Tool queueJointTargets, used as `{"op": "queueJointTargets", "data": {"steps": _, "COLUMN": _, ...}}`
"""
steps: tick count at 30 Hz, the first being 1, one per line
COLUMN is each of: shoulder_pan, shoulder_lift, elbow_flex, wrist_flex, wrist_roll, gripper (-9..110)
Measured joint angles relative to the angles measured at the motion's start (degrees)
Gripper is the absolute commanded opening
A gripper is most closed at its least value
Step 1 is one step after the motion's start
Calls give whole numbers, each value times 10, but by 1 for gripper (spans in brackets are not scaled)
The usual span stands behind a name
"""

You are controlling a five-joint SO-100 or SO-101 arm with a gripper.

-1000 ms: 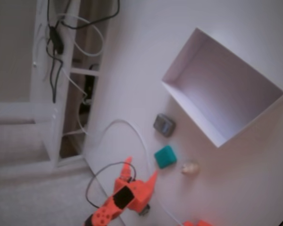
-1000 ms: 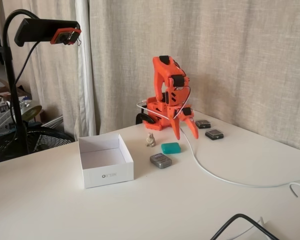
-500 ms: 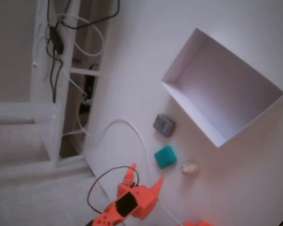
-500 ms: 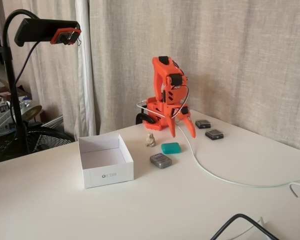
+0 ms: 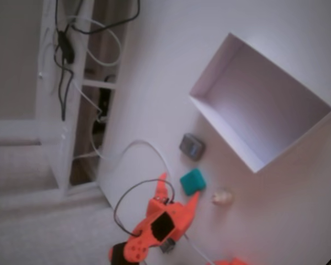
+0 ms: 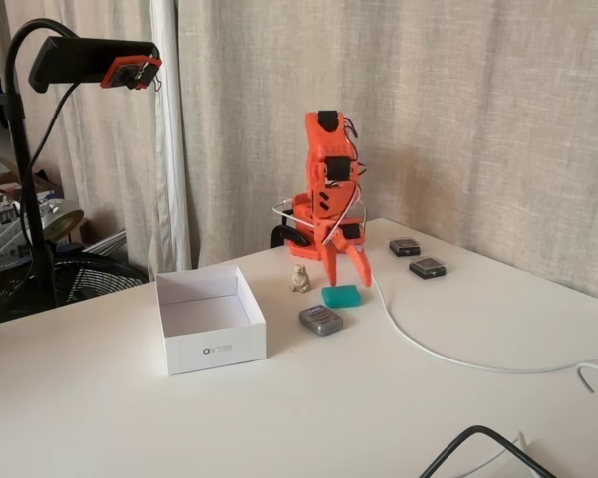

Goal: Grasp the green cube and put it in the bin.

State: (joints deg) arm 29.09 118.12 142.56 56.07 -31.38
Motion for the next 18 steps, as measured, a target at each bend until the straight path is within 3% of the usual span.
{"op": "queueJointTargets", "data": {"steps": 18, "shoulder_pan": 11, "shoulder_lift": -52, "elbow_flex": 4, "wrist_flex": -14, "wrist_roll": -8, "gripper": 38}}
